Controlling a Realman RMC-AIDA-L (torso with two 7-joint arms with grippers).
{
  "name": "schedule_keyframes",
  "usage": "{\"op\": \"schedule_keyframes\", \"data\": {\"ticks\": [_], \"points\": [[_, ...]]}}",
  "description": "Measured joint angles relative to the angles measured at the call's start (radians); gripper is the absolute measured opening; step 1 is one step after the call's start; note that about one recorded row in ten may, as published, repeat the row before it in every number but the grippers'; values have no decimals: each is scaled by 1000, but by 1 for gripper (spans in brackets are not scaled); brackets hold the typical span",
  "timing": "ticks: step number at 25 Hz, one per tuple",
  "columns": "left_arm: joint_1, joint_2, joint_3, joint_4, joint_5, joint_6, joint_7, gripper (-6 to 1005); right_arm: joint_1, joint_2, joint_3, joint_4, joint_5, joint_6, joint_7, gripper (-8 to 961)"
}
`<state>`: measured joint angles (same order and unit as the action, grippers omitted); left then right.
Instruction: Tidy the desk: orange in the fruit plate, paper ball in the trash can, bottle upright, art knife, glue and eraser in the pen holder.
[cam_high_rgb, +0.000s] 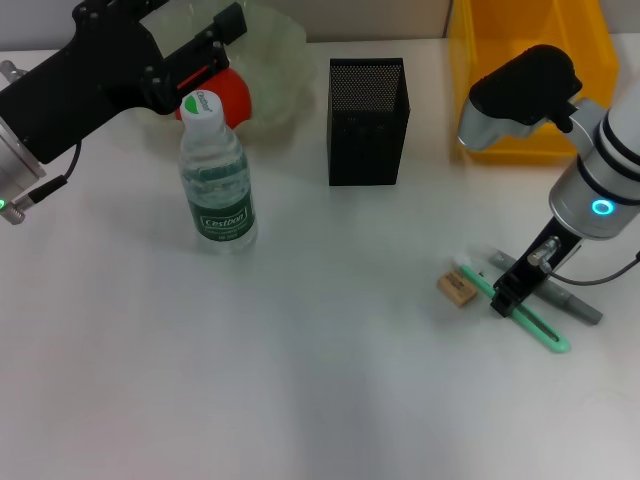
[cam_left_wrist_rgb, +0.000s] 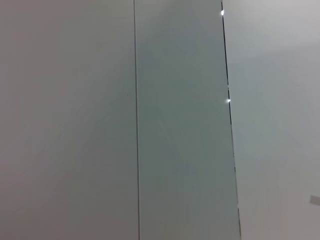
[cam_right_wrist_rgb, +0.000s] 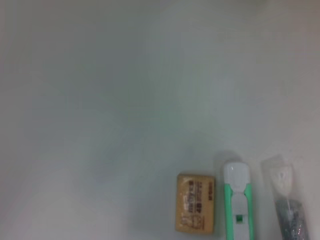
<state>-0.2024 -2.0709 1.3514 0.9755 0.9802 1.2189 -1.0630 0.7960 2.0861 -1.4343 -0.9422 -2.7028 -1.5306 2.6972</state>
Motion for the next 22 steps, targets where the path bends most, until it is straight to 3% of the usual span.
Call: {"op": "schedule_keyframes", "data": {"ticks": [4,5,6,7,9,12,13,16,17,19,20,21,22], "points": [[0,0,0,0,0,3,0,659,-22,-5,45,-35,1,-39,-15,186],[1,0,-2,0,0,3,0,659,-49,-5,127,-89,5,-67,-52,188],[1,0,-2,0,0,3,0,659,-49,-5,127,-89,5,-67,-52,189],[1,0,-2,0,0,3,0,659,-68,-5,218,-128,19,-92,-96,191],[1,1,-7,0,0,3,0,659,-73,-6,262,-136,31,-107,-118,195],[2,1,-11,-4,0,6,0,659,-83,-17,453,-145,83,-152,-217,201],[2,1,-11,-4,0,6,0,659,-83,-17,453,-145,83,-152,-217,203],[2,2,-11,-7,0,13,0,659,-98,-18,587,-140,189,-150,-335,209],[2,2,-11,-8,0,16,0,659,-113,-19,653,-115,299,-124,-430,211],[4,2,-11,-9,0,19,0,659,-120,-19,674,-97,354,-106,-482,215],[6,2,-12,-9,0,25,0,659,-140,-19,706,-38,501,-50,-610,217],[6,2,-12,-9,0,25,0,659,-140,-19,706,-38,501,-50,-610,219],[9,2,-12,-10,0,30,0,660,-155,-18,714,20,632,-2,-730,221]]}}
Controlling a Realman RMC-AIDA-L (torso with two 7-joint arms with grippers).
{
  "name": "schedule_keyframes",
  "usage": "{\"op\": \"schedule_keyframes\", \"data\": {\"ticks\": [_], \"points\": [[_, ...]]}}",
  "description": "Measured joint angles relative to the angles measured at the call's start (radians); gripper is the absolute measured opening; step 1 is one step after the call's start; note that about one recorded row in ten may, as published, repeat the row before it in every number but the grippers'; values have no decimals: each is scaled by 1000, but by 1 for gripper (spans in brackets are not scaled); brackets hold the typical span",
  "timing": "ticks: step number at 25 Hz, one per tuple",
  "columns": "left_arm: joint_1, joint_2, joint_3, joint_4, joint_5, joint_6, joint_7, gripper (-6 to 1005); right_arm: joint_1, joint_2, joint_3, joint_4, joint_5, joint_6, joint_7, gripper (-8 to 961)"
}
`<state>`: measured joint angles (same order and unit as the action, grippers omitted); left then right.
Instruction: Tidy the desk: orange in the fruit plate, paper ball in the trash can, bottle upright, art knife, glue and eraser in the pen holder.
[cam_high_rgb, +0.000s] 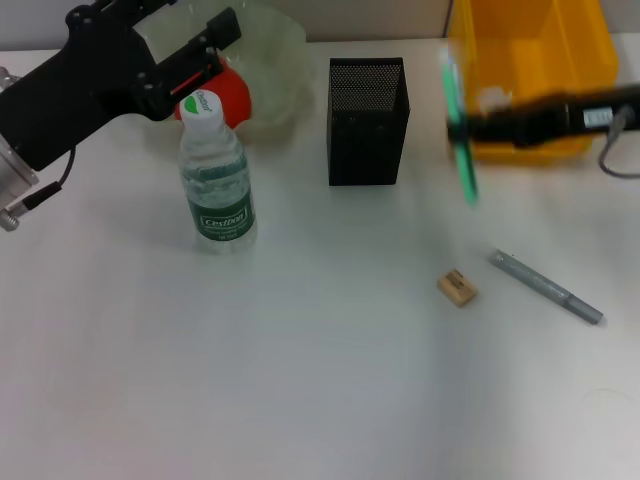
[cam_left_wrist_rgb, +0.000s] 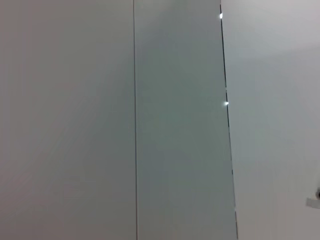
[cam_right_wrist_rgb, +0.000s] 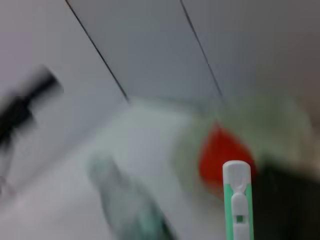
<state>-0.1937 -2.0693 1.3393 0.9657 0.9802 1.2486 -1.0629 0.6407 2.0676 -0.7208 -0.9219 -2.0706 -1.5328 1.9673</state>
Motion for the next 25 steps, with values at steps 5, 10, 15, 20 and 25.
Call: {"op": "schedule_keyframes", "data": {"ticks": [5,10,15,20,25], "points": [[11,-1,-1,-3,0,5,5,660,-15,8,0,198,312,85,-346,230],[11,-2,-4,-9,0,5,12,660,18,11,-6,361,463,156,-575,240],[1,-1,-16,-48,-10,5,40,660,66,14,-6,471,521,257,-742,250],[-2,0,-26,-57,-12,5,46,660,119,14,-9,543,526,366,-829,259],[4,-2,-35,-64,-12,8,50,660,165,17,-9,606,528,437,-900,269]]}}
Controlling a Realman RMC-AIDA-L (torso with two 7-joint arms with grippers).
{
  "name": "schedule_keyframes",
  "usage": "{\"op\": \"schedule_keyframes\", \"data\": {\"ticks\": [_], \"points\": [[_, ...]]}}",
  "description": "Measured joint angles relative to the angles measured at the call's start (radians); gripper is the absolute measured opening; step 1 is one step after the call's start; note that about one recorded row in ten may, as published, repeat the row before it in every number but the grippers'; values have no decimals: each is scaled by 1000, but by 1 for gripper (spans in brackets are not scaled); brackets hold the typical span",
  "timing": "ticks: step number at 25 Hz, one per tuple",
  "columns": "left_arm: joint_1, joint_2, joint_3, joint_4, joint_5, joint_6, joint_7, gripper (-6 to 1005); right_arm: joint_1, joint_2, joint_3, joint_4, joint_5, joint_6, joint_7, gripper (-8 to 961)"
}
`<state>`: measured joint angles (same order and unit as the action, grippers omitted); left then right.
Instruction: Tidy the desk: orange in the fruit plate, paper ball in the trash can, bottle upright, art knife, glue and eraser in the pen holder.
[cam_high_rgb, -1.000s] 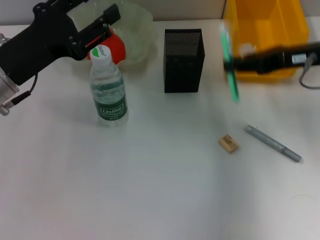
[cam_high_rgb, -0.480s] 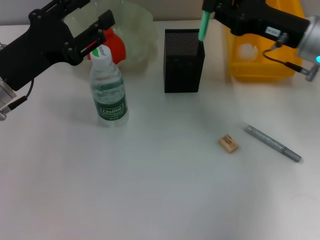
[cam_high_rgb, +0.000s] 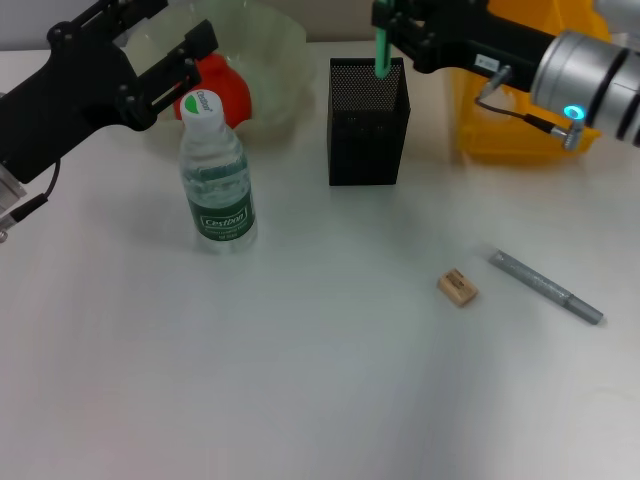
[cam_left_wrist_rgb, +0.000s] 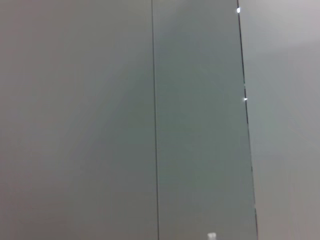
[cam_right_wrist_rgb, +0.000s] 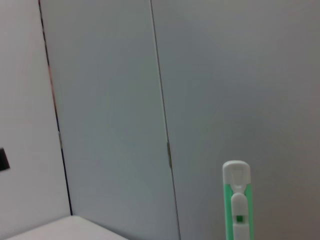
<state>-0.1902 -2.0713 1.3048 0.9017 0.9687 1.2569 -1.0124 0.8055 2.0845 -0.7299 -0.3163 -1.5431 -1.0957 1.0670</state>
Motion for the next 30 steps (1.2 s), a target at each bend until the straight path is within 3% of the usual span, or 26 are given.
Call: {"op": "schedule_keyframes", "data": {"ticks": [7,20,22,26,30], "points": [[2,-1,-4,-16,-4,2,0,660,24,2,-21,34,-1,40,-9,283],[-12,0,-4,-32,-24,7,2,660,-20,1,-27,35,-4,29,9,308],[-16,-1,0,-30,-24,7,-2,660,-23,1,-29,33,-5,24,15,358],[-31,-1,2,-29,-24,7,-7,660,-69,-4,-105,-48,-6,-53,142,458],[-46,-1,5,-35,-24,7,-8,661,-143,-6,-230,-207,-8,-116,315,509]]}}
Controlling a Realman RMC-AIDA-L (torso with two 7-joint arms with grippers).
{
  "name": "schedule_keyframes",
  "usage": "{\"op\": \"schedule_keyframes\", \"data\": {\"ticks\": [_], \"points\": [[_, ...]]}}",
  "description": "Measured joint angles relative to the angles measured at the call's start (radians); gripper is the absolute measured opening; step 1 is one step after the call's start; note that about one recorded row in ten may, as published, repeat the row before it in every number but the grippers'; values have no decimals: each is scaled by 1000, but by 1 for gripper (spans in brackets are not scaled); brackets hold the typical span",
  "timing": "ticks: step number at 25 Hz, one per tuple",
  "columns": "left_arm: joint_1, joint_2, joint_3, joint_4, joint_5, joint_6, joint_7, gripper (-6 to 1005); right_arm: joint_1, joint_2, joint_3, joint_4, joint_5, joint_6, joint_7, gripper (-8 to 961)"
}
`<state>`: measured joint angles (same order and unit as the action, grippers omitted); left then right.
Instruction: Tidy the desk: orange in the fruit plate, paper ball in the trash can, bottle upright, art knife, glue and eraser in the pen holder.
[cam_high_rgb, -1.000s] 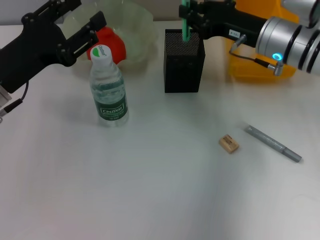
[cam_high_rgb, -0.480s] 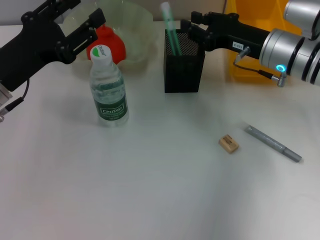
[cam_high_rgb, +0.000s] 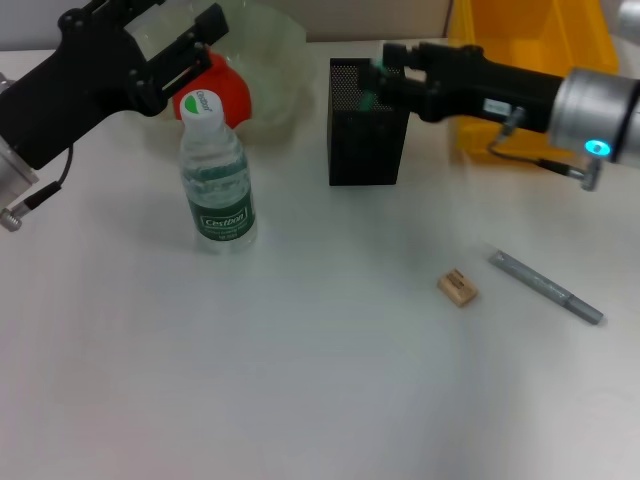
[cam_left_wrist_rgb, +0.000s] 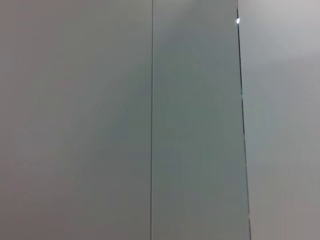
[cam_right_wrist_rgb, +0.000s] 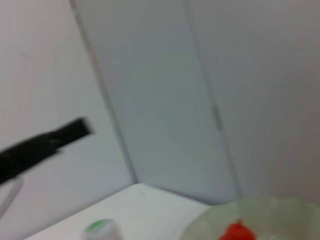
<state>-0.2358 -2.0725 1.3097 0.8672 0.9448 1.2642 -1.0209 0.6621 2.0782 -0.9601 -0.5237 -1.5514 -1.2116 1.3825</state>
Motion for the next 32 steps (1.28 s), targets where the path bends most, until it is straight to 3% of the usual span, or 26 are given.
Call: {"op": "schedule_keyframes", "data": {"ticks": [2,3,4,5,7,8,9,10,11,13,18,32], "points": [[-4,0,0,-2,0,0,0,661,-59,-4,-70,-130,-19,-45,112,535],[-10,0,1,-6,0,0,0,661,-117,-7,-102,-285,-87,-110,236,535],[-10,0,1,-6,0,0,0,661,-117,-7,-102,-285,-87,-110,236,535],[-15,0,1,-8,0,0,0,661,-157,-3,-103,-431,-188,-180,352,535],[-15,0,1,-8,0,0,0,661,-171,-1,-98,-501,-248,-219,419,535],[-16,0,4,-8,1,0,-1,661,-178,1,-96,-606,-376,-304,553,535],[-17,0,6,-8,1,0,-1,661,-178,1,-96,-606,-376,-304,553,535],[-17,0,7,-8,1,0,-1,661,-166,2,-98,-675,-500,-382,674,535],[-17,0,8,-8,1,0,-1,661,-166,2,-98,-675,-500,-382,674,535],[-18,-2,14,-9,1,-3,-1,661,-133,2,-113,-725,-663,-444,807,535],[-19,-3,26,-17,0,-7,-1,661,-82,2,-198,-714,-843,-422,906,535],[-10,-3,18,-28,0,-7,4,661,-10,2,-366,-579,-907,-253,934,534]]}}
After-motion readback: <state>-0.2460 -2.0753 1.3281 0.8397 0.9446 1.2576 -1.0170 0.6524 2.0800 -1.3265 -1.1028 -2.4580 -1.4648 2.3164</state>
